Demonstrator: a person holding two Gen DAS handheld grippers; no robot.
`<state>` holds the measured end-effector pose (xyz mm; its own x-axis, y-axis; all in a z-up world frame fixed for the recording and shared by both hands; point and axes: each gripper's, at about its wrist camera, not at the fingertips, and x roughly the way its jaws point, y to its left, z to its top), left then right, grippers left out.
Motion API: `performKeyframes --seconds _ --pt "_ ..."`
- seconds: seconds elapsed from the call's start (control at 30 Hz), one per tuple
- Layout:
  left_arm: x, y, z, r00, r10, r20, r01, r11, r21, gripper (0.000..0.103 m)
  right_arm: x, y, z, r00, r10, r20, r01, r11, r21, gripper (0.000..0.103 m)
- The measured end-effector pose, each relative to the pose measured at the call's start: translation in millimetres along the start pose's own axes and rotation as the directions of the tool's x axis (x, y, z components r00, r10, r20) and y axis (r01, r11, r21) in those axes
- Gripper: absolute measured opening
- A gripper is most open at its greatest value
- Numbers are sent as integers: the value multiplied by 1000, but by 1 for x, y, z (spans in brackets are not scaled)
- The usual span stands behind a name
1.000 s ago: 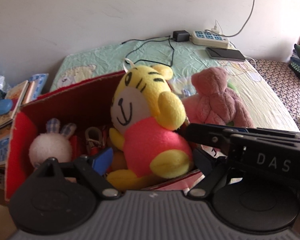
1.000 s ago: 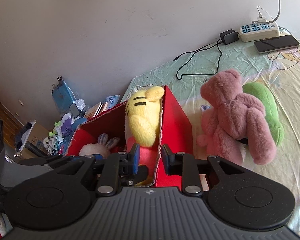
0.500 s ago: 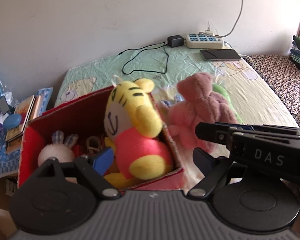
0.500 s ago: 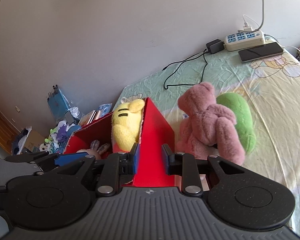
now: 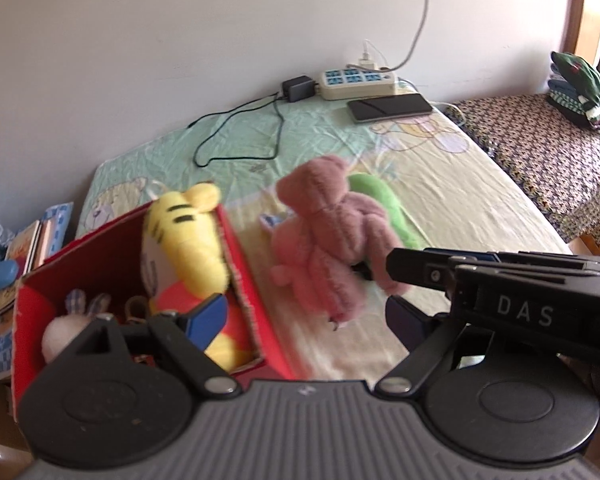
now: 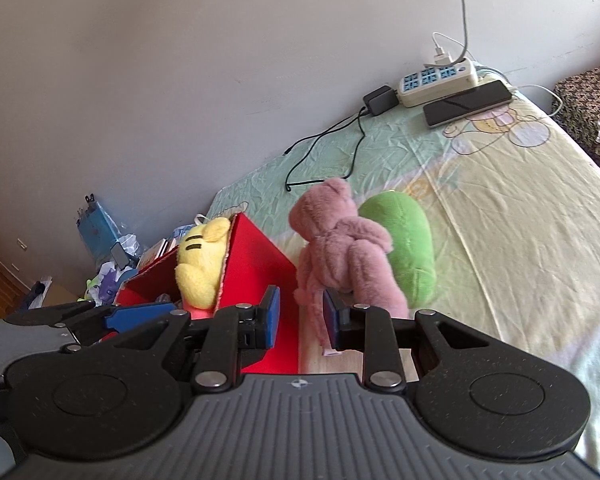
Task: Organize objects
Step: 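Lower the tiger into the red box and open the right gripper, then move the right gripper to the pink teddy bear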
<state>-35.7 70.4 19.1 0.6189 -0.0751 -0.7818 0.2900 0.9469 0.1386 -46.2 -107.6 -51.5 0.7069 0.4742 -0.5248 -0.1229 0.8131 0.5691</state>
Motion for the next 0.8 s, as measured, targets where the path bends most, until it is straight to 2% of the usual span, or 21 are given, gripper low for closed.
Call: performKeyframes --seconds 0.27,0.8 --pt "13 -31 2 999 -25 -29 26 999 23 88 -10 -29 1 1000 -11 -7 11 999 30 28" --pt "46 -67 0 994 -33 -102 32 999 -12 88 -17 -73 6 999 2 -49 1 998 63 27"
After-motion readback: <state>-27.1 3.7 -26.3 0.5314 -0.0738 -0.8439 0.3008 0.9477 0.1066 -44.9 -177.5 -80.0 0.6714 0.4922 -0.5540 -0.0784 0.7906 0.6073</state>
